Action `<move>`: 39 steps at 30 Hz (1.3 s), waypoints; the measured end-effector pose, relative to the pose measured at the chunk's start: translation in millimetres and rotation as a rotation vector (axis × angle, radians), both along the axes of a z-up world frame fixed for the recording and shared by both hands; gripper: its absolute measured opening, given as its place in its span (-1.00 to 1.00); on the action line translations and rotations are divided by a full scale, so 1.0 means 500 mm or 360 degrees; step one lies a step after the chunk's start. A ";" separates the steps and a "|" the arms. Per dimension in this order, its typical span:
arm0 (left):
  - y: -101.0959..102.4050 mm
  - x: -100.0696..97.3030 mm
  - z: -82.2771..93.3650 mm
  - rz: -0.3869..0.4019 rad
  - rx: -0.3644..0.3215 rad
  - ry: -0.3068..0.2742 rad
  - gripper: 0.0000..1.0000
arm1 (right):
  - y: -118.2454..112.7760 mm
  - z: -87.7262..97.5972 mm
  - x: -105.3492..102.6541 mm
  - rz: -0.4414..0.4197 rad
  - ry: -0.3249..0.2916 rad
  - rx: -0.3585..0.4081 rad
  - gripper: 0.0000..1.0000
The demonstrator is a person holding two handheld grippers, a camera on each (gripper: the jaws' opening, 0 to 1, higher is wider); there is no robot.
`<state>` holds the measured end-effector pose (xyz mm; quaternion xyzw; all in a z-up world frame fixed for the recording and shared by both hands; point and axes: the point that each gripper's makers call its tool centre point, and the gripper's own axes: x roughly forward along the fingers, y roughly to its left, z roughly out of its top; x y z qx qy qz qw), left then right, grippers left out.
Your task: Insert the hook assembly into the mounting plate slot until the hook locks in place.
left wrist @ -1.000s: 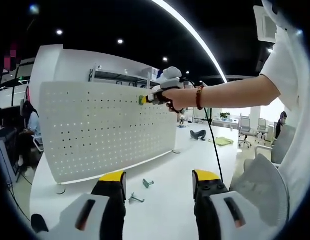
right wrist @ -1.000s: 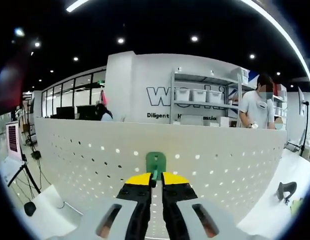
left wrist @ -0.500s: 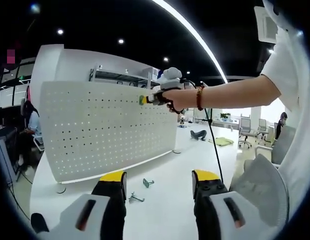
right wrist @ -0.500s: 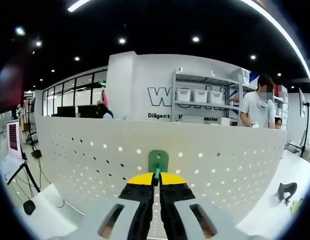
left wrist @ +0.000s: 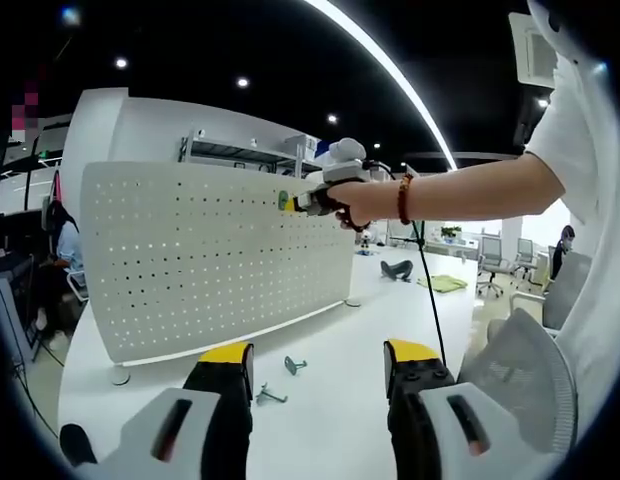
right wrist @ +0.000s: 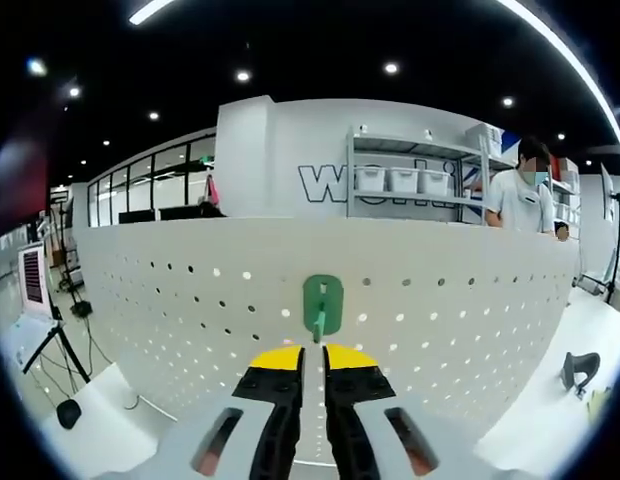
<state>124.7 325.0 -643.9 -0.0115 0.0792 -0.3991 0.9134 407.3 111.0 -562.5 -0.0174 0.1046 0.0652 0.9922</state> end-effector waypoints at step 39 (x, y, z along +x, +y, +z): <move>-0.019 0.013 -0.083 -0.0041 0.0260 0.0094 0.03 | 0.123 -0.202 -0.188 0.0372 0.0250 0.0134 -0.82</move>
